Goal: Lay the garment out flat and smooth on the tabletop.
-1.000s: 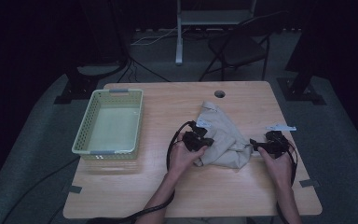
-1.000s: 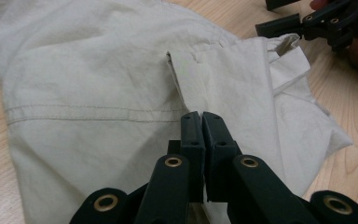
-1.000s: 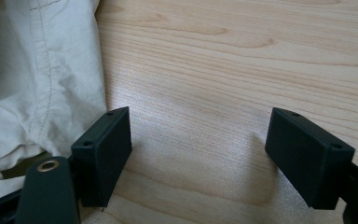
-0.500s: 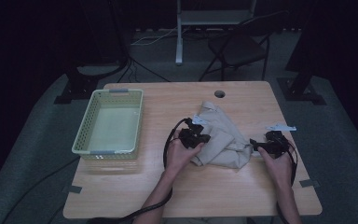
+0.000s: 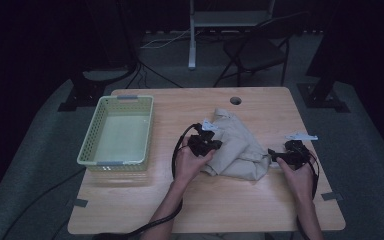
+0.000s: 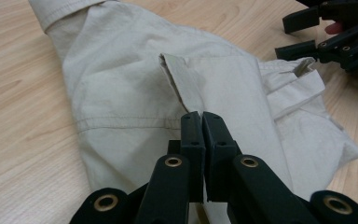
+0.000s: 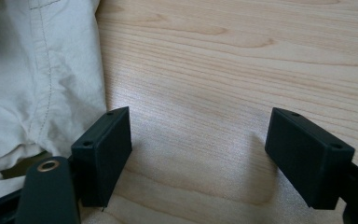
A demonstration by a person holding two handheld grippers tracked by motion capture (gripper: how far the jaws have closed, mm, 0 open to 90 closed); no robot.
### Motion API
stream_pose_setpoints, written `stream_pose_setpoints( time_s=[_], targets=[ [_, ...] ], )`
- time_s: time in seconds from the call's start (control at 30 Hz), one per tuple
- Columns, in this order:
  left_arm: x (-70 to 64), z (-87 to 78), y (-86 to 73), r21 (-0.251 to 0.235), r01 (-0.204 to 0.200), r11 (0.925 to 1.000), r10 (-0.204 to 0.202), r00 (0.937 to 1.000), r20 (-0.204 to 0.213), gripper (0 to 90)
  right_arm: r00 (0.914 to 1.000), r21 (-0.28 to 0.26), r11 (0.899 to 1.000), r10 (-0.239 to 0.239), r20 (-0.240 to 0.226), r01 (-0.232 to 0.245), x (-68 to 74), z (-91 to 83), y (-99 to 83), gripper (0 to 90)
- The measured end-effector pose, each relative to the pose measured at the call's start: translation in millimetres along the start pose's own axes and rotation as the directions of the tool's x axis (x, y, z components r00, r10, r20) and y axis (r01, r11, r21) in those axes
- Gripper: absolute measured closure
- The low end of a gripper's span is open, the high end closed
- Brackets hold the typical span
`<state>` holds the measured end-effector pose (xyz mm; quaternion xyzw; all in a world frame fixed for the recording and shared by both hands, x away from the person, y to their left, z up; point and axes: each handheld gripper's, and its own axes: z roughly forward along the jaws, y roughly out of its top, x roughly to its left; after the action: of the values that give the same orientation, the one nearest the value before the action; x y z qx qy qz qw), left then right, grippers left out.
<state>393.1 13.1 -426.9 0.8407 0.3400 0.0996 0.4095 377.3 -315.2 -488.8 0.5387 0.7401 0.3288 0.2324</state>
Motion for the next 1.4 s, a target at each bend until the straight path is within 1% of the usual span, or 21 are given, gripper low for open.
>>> stream_pose_setpoints(
  time_s=[0.7, 1.1, 1.4],
  targets=[
    [9.3, -14.6, 3.8, -0.014, 0.001, 0.9999, -0.001, 0.999, -0.044, 89.1, 1.0, 0.0, 1.0, 0.003, 0.0, -0.003, 0.2, 0.0, 0.0, 21.8],
    [11.7, -18.3, 4.7, -0.018, 0.006, 0.9998, -0.007, 0.9987, -0.05, 89.1, 1.0, 0.0, 1.0, 0.003, 0.0, -0.003, 0.2, -0.1, 0.0, 21.8],
    [16.5, -22.4, 3.6, -0.022, 0.014, 0.9996, -0.016, 0.9981, -0.06, 89.1, 1.0, 0.0, 1.0, 0.003, 0.0, -0.003, 0.2, 0.0, 0.0, 21.8]
  ],
)
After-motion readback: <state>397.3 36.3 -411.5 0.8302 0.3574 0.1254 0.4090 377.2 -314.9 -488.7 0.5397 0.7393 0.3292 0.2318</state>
